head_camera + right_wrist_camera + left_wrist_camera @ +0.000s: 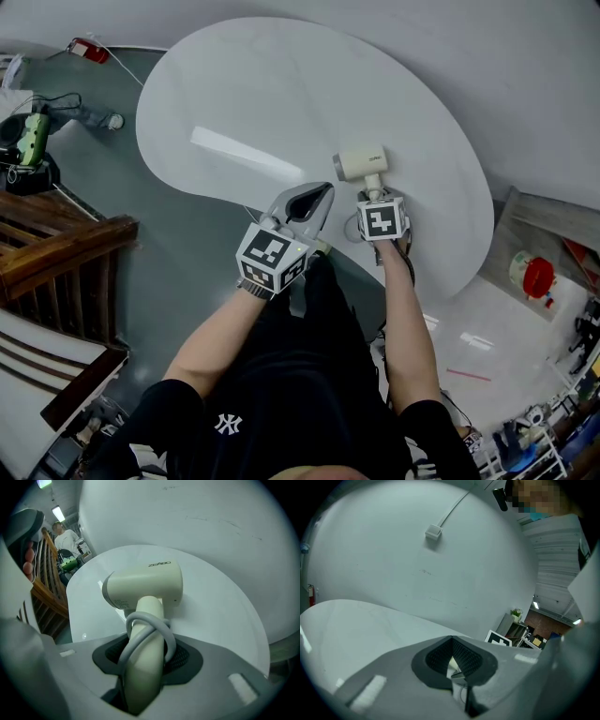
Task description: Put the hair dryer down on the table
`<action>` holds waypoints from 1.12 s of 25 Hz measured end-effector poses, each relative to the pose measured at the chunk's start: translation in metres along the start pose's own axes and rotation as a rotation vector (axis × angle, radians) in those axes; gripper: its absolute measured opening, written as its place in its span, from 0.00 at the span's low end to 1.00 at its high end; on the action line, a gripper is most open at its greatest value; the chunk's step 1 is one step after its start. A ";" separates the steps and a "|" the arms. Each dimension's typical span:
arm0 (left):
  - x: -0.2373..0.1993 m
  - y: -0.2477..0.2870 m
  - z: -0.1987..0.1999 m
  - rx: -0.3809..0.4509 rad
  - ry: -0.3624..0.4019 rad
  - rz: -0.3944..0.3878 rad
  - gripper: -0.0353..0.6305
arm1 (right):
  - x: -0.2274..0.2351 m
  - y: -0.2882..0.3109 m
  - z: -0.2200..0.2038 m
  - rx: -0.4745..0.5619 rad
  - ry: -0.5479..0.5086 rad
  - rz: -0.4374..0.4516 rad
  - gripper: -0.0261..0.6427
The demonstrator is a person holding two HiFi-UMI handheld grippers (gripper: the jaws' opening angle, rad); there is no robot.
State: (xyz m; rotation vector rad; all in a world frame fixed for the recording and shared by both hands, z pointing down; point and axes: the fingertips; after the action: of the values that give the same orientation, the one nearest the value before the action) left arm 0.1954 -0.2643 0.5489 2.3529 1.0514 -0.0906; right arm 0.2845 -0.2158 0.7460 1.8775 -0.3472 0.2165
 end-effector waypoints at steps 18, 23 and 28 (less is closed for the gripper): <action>-0.007 -0.019 0.010 0.002 -0.011 -0.025 0.06 | -0.010 -0.052 0.017 0.006 0.000 -0.021 0.43; -0.009 -0.036 0.017 0.014 0.000 -0.036 0.06 | -0.027 -0.074 0.024 0.071 -0.023 -0.048 0.40; -0.007 -0.056 0.021 0.029 0.012 -0.053 0.06 | -0.048 -0.103 0.033 0.169 -0.051 -0.095 0.30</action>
State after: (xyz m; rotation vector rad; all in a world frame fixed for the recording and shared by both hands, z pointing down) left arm 0.1550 -0.2493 0.5077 2.3541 1.1258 -0.1128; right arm 0.2741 -0.2099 0.6281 2.0638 -0.2807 0.1371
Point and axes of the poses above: the fingertips, and each gripper's own axes: y forward along the fingers, x to its right, z out of its top, and after that the axes turned 14 degrees about z, right-handed
